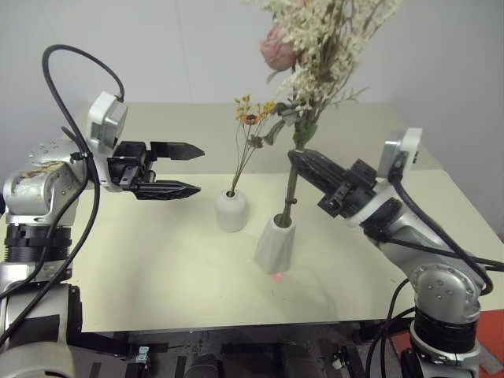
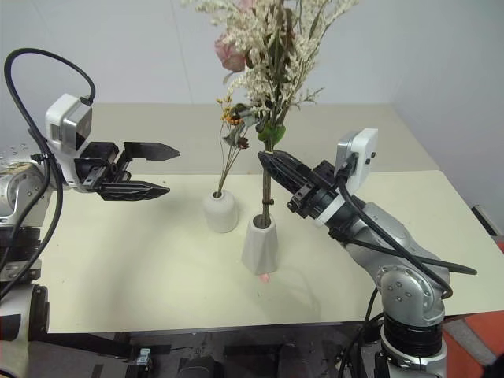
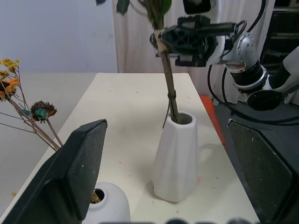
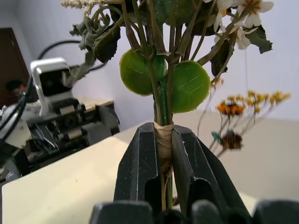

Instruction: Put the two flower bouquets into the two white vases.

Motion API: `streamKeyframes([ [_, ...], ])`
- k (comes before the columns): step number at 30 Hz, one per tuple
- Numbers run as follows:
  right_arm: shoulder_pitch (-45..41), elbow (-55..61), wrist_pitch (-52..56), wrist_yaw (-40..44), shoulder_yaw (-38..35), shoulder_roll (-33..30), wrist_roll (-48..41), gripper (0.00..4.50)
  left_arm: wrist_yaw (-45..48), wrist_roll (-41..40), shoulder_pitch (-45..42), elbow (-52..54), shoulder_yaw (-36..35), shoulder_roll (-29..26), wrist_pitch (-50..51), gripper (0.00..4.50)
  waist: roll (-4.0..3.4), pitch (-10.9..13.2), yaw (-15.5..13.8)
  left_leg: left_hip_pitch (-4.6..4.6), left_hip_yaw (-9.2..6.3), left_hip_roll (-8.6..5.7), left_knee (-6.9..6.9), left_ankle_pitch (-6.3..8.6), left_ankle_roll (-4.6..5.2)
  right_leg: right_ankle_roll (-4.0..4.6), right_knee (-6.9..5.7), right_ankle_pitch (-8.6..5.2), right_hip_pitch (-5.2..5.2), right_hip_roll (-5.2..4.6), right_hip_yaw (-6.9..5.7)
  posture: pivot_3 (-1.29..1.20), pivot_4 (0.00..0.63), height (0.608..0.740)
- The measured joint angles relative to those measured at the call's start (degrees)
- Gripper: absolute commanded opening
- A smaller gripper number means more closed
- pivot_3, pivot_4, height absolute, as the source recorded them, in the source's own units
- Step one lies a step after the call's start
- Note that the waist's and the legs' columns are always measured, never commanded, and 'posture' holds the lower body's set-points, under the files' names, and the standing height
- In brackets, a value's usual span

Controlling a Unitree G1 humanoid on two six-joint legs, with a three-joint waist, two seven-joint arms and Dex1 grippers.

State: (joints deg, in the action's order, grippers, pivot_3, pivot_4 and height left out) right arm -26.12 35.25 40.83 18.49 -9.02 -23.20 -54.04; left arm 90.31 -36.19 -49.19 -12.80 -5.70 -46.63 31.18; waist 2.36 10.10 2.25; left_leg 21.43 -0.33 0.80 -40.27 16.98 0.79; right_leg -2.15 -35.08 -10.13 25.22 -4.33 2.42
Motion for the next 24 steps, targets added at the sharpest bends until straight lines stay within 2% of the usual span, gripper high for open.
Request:
streamKeyframes([
  [14, 0.25, -1.59, -3.36, 1.44, 2.97, 1.0, 4.97, 0.19, -0.31, 0.13, -0.02, -0.02, 0.01, -0.13, -0.2, 4.5, 0.0, 0.0, 0.06, -0.04, 0.0, 0.01, -0.02, 0.0, 0.0, 0.01, 0.0, 0.0, 0.0, 0.02, 0.01, 0.0, 0.15, 0.74],
  [24, -2.08, -0.98, -3.3, 1.13, 2.55, 0.83, 1.98, 0.19, -0.02, 1.3, -0.46, -1.54, 0.77, 0.58, -1.22, 4.5, 0.0, 0.0, 0.02, -0.04, 0.0, 0.01, -0.01, 0.0, 0.0, 0.01, 0.0, 0.0, 0.0, 0.01, 0.0, 0.0, 0.15, 0.74],
])
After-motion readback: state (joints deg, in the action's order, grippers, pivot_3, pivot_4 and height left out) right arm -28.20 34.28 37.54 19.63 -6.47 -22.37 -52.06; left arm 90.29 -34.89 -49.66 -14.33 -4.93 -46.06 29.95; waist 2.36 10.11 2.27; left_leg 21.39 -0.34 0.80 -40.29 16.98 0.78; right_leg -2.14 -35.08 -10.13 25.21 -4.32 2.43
